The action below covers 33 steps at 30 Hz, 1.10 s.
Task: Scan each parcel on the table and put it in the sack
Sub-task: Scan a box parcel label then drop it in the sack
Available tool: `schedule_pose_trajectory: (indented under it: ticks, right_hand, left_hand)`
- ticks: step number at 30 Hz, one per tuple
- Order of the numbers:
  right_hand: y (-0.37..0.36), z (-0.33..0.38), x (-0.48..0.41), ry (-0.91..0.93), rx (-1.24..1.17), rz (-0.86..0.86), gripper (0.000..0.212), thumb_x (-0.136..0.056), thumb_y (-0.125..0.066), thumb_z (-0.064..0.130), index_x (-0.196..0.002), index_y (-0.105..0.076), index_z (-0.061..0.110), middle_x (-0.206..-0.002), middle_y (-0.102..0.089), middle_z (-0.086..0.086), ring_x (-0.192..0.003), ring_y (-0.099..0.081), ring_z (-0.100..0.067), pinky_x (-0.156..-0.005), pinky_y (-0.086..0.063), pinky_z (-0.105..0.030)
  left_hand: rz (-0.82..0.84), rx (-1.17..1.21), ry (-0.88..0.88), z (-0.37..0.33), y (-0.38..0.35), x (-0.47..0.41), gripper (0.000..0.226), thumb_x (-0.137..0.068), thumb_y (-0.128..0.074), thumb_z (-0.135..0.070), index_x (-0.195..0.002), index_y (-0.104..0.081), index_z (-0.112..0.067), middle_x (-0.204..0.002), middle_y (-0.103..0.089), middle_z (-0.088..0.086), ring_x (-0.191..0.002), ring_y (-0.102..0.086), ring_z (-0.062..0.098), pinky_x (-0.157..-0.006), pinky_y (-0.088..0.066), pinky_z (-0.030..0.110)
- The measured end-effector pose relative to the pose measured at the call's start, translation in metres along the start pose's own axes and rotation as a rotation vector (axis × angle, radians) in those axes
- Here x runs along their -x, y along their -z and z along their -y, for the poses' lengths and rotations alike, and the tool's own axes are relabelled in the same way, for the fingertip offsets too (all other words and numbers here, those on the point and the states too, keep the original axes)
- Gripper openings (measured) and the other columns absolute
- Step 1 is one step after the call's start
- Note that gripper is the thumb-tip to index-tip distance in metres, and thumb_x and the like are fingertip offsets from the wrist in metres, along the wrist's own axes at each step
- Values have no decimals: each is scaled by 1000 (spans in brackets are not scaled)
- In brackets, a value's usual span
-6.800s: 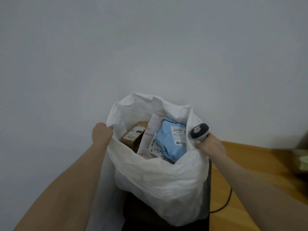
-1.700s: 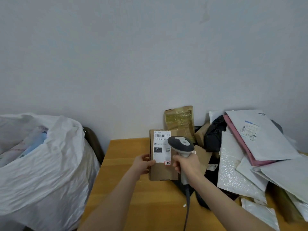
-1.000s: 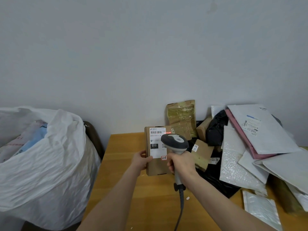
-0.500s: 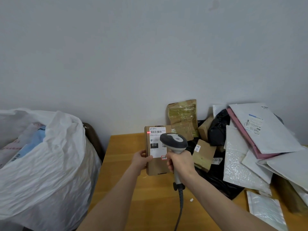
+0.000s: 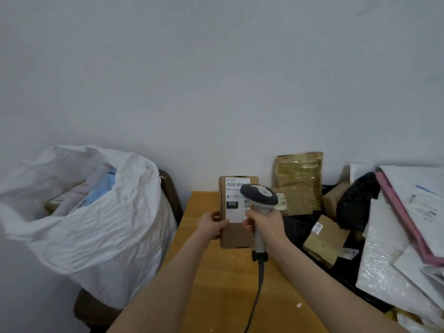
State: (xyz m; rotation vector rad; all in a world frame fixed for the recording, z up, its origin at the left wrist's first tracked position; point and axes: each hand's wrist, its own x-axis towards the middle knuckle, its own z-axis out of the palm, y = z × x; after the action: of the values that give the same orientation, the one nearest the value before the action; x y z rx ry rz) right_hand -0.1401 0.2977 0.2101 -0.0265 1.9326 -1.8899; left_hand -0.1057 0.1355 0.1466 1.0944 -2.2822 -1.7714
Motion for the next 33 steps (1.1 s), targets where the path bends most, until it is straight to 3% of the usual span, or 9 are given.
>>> schedule_pose_trajectory:
  ticks: [6, 8, 12, 16, 22, 25, 28, 30, 33]
  right_hand:
    - [-50, 34, -13, 37, 3, 168, 5, -87, -66, 4, -84, -62, 5, -70, -67, -10, -59, -61, -17, -59, -52, -27]
    - [-75, 47, -16, 56, 18, 215, 5, -86, -66, 4, -82, -63, 6, -71, -67, -11, -59, -60, -16, -60, -52, -27]
    - [-139, 70, -15, 98, 61, 310, 6, -84, -68, 9, -82, -67, 4, -65, -68, -7, -57, -60, -17, -65, -54, -33]
    - [-209, 87, -14, 120, 80, 404, 4, -81, -65, 6, -81, -68, 3, -60, -68, -5, -52, -60, -15, -56, -52, -29]
    - [-325, 118, -41, 87, 131, 443, 2, -82, -64, 6, -84, -64, 5, -56, -66, -6, -43, -57, -12, -47, -47, -23]
    - [-380, 124, -56, 18, 192, 516, 10, -84, -65, 5, -92, -60, 2, -57, -63, -11, -37, -54, -12, -43, -45, -21]
    - [-424, 118, -67, -54, 248, 559, 9, -86, -63, 3, -92, -58, -2, -56, -58, -13, -32, -49, -13, -38, -41, -18]
    - [-445, 111, -76, -86, 277, 547, 9, -86, -63, 4, -90, -58, -3, -54, -59, -13, -33, -48, -13, -38, -40, -18]
    - [-466, 100, -90, -124, 259, 492, 12, -87, -62, 3, -95, -57, -4, -58, -58, -15, -34, -48, -13, -37, -40, -17]
  left_hand:
    - [-150, 26, -77, -29, 65, 16, 50, -91, -64, -24, -135, -48, -8, -100, -62, -2, -91, -63, 16, -70, -57, 28]
    - [-225, 80, -96, -41, 98, 23, 54, -90, -65, -24, -138, -45, -8, -104, -63, 3, -91, -65, 19, -64, -56, 26]
    - [-378, 179, -111, -62, 176, 36, 53, -92, -63, -23, -139, -42, -9, -112, -61, 11, -95, -64, 26, -68, -55, 32]
    - [-529, 222, -134, -62, 259, 37, 51, -92, -63, -25, -138, -45, -11, -116, -62, 13, -93, -64, 26, -71, -55, 35]
    - [-651, 128, -108, -40, 401, -2, 42, -94, -58, -23, -133, -50, -10, -102, -65, 8, -79, -64, 21, -58, -51, 30]
    - [-579, 14, 70, -11, 465, -37, 32, -96, -56, -23, -122, -57, -5, -91, -63, 6, -76, -60, 21, -60, -51, 35]
    - [-519, -102, 241, 25, 508, -70, 28, -96, -57, -26, -113, -60, -3, -101, -65, 13, -81, -61, 25, -79, -55, 43]
    - [-537, -145, 263, 42, 526, -92, 28, -94, -58, -24, -114, -59, -5, -108, -64, 15, -91, -62, 30, -87, -54, 46]
    - [-528, -333, 221, 53, 537, -118, 24, -92, -61, -23, -112, -57, -11, -124, -58, 17, -105, -57, 30, -92, -48, 39]
